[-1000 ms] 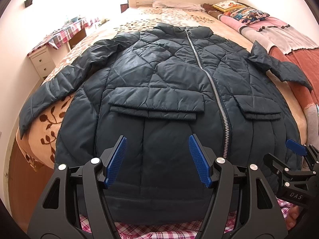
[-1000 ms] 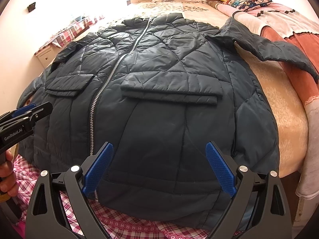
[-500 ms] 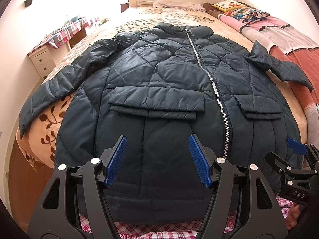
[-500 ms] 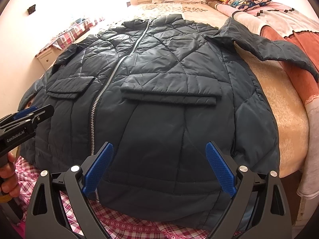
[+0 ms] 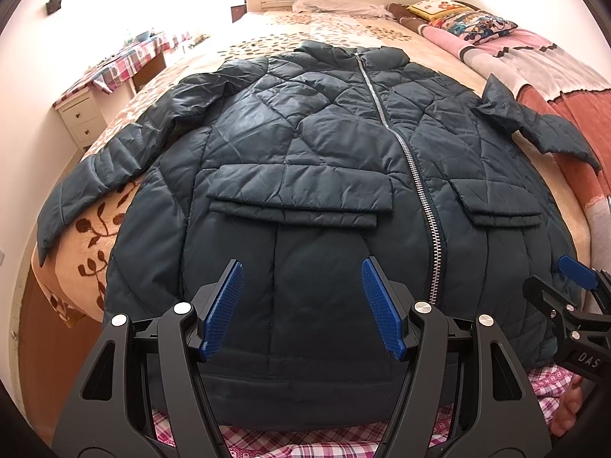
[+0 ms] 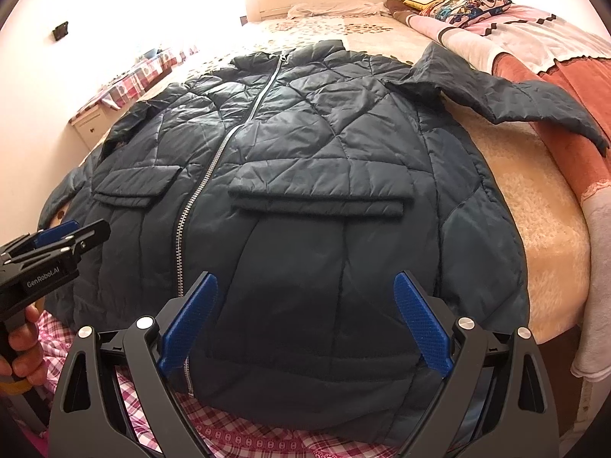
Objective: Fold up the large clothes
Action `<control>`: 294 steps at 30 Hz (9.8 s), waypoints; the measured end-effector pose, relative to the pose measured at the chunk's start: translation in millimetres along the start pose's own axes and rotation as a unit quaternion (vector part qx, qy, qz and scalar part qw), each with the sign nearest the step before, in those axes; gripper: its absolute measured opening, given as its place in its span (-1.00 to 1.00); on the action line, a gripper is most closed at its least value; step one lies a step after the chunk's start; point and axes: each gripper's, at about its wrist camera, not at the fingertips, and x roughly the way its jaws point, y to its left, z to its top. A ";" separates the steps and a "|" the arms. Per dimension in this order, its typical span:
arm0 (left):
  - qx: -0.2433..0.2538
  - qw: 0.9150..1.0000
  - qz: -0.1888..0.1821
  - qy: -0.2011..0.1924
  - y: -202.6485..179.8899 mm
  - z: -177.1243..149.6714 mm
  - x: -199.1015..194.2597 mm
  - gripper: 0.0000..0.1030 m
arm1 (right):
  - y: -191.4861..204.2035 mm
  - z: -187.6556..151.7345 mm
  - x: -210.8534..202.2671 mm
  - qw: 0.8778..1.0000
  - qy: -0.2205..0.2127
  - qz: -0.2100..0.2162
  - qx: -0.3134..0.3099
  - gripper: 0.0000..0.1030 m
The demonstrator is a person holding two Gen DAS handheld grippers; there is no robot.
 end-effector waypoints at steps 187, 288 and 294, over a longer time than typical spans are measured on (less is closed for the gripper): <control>-0.171 0.939 0.012 -0.297 202.4 212.7 -62.5 -0.90 | -43.9 84.6 14.2 0.994 -0.008 0.093 0.062 -0.76; -0.015 1.000 0.022 -0.012 128.2 81.5 53.7 0.24 | -92.2 54.8 -29.0 0.996 0.016 -0.003 0.085 0.18; -0.035 0.999 -0.010 0.021 158.4 30.5 23.4 0.29 | -110.2 10.1 -58.5 0.995 0.034 -0.021 0.088 0.33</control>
